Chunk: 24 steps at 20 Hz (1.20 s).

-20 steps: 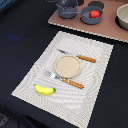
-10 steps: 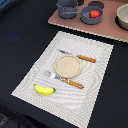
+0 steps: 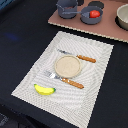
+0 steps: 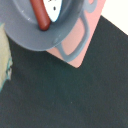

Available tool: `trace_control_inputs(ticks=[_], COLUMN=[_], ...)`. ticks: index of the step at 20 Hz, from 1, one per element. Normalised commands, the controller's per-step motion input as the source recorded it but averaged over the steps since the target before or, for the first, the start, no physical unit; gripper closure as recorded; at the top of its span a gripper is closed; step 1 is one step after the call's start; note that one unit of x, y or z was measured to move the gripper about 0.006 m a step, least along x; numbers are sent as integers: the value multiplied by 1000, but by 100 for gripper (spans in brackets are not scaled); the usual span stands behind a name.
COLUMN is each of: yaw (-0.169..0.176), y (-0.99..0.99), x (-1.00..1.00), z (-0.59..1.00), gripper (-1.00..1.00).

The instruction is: Interact with the objects in diverse but meaningful ways.

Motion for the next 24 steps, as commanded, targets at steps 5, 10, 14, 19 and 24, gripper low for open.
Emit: trace_control_inputs(ticks=[5, 10, 14, 19, 24], yaw=[-35, -38, -33, -12, -2], y=[-462, -489, -512, -544, -591], x=[885, 865, 669, 639, 543], z=[71, 90, 61, 147, 151], gripper=[-100, -100, -100, -100, -100])
